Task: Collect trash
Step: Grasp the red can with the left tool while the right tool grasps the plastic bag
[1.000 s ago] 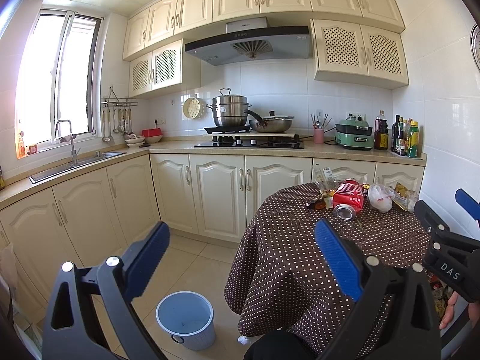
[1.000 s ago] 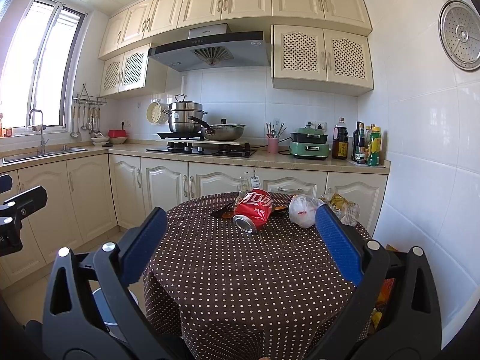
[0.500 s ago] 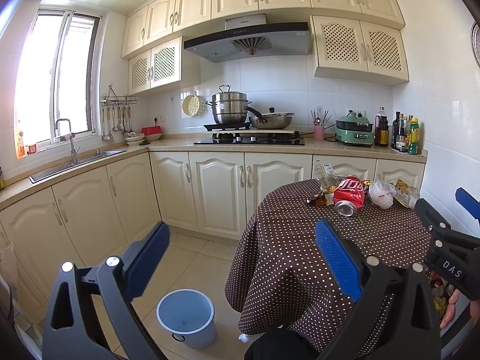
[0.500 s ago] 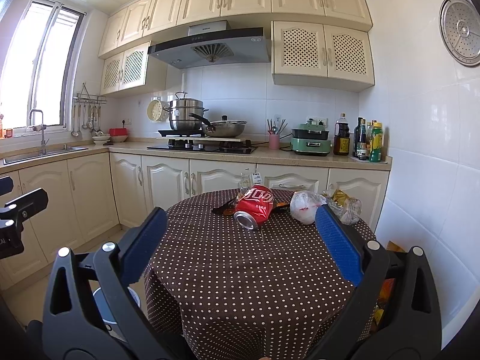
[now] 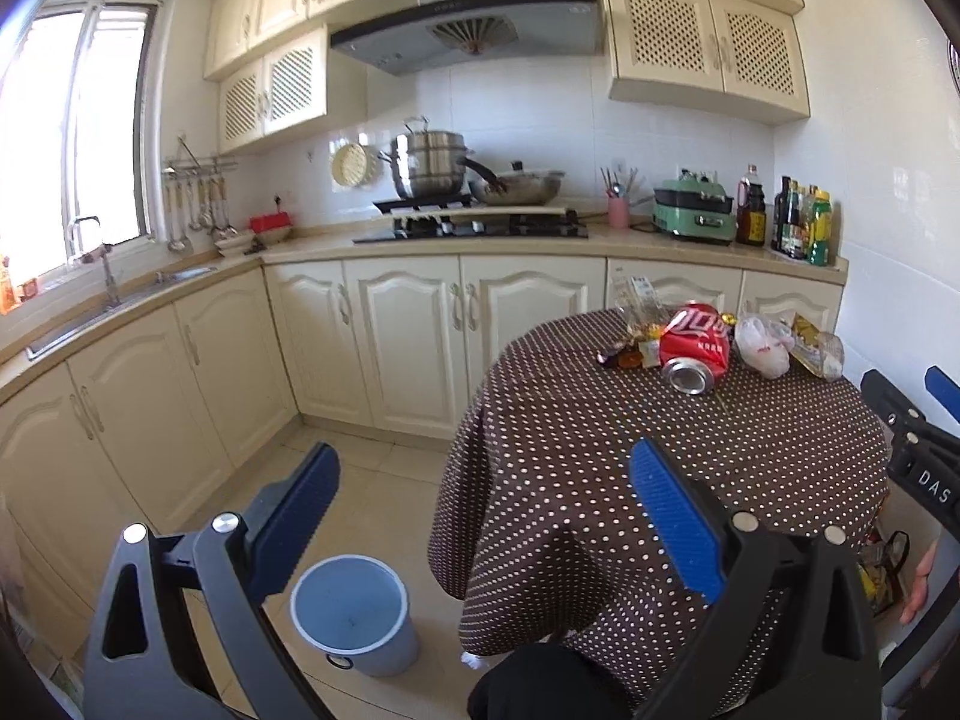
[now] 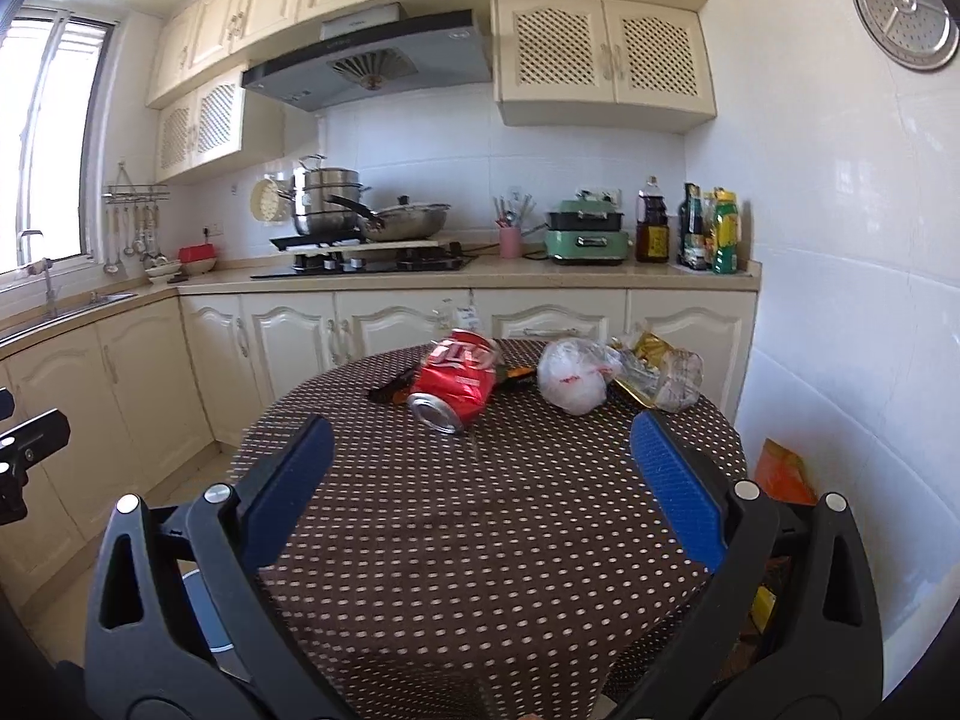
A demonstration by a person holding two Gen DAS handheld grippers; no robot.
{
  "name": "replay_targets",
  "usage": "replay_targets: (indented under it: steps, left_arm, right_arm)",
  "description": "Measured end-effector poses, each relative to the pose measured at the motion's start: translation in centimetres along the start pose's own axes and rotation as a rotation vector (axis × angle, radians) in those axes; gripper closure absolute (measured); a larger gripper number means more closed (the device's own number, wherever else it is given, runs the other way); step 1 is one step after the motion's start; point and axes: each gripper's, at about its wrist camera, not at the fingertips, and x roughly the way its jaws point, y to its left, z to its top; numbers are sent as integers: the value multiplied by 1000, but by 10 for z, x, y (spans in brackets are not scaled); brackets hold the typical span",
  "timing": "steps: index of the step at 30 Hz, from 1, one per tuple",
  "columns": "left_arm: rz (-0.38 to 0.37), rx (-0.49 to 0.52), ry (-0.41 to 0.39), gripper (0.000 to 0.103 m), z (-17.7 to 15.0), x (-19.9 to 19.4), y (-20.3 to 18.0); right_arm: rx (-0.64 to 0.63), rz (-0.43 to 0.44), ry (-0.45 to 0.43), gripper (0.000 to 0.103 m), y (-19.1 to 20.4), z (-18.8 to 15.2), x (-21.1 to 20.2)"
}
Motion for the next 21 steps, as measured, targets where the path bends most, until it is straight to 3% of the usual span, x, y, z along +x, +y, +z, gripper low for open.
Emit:
replay_targets:
  steps: [6, 10, 14, 21]
  left_arm:
    - [-114, 16, 86, 7, 13, 65, -24]
    - [-215, 45, 119, 7, 29, 105, -53]
    - [-251, 117, 138, 7, 46, 141, -93]
    - [-231, 345, 156, 7, 51, 195, -193]
  right_arm:
    - [28, -69, 66, 6, -32, -4, 49]
    - [69, -57, 128, 6, -52, -4, 86]
    - [105, -56, 166, 6, -68, 2, 118]
    - [126, -136, 179, 6, -103, 6, 152]
